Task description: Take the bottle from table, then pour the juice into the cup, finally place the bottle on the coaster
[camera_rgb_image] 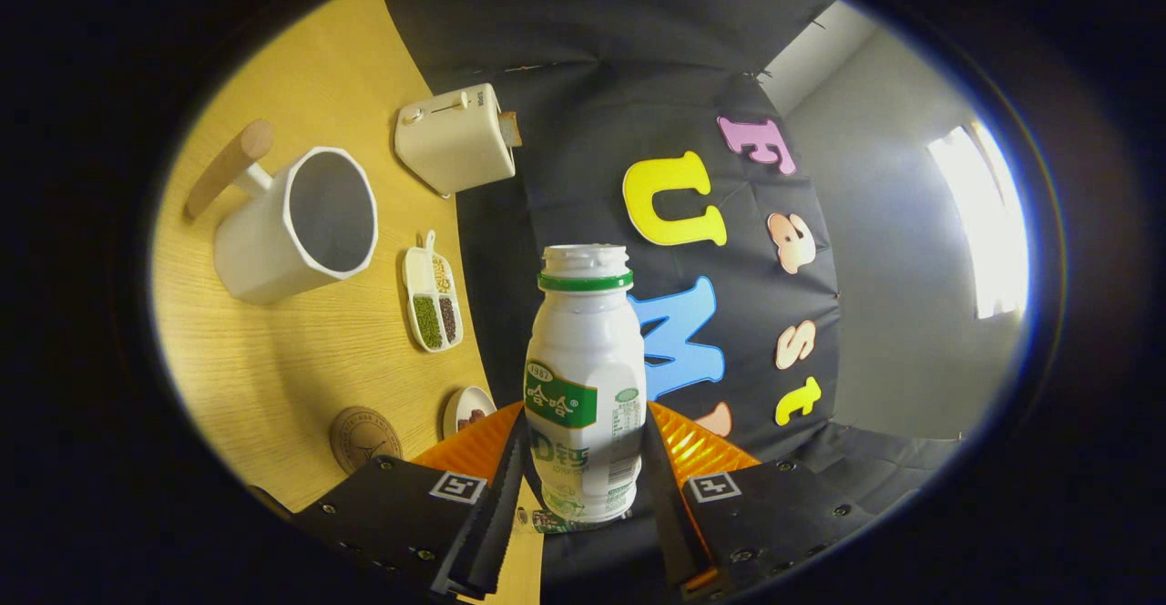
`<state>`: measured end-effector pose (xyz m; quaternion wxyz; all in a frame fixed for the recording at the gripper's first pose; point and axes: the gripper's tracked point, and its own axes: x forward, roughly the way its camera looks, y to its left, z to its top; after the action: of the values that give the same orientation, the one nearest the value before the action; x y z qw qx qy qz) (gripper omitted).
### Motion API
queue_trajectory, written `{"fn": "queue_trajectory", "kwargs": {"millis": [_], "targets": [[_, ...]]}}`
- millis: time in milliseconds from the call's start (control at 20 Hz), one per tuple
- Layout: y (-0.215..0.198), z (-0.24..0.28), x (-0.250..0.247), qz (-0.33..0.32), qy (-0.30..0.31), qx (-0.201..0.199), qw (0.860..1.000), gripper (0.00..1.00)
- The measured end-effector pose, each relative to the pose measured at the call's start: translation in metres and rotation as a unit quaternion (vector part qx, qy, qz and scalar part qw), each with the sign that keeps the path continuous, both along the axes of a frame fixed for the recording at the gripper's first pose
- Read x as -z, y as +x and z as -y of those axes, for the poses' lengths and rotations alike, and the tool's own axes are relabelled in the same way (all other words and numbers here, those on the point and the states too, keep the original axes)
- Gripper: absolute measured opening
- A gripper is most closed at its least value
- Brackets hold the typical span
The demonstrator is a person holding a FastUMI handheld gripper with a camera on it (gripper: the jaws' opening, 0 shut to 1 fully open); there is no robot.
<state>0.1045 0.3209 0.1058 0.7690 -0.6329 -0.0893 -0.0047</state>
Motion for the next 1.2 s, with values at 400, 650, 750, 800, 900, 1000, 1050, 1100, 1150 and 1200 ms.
{"fn": "queue_trajectory", "kwargs": {"millis": [400, 650, 750, 800, 900, 1000, 1050, 1100, 1150, 1200], "targets": [[-0.001, -0.012, -0.003, 0.022, -0.050, -0.001, 0.999, 0.66], [0.000, -0.020, -0.005, 0.034, -0.080, -0.005, 0.996, 0.66], [0.001, -0.024, -0.007, 0.037, -0.087, -0.006, 0.995, 0.66], [0.001, -0.026, -0.007, 0.038, -0.092, -0.006, 0.995, 0.66], [0.000, -0.029, -0.008, 0.043, -0.104, -0.005, 0.994, 0.66], [0.000, -0.031, -0.008, 0.044, -0.111, -0.007, 0.993, 0.66], [0.002, -0.031, -0.006, 0.043, -0.112, -0.008, 0.993, 0.66], [0.002, -0.031, -0.006, 0.045, -0.114, -0.007, 0.992, 0.66], [0.002, -0.032, -0.007, 0.047, -0.118, -0.007, 0.992, 0.66], [0.001, -0.033, -0.007, 0.048, -0.122, -0.007, 0.991, 0.66]]}}
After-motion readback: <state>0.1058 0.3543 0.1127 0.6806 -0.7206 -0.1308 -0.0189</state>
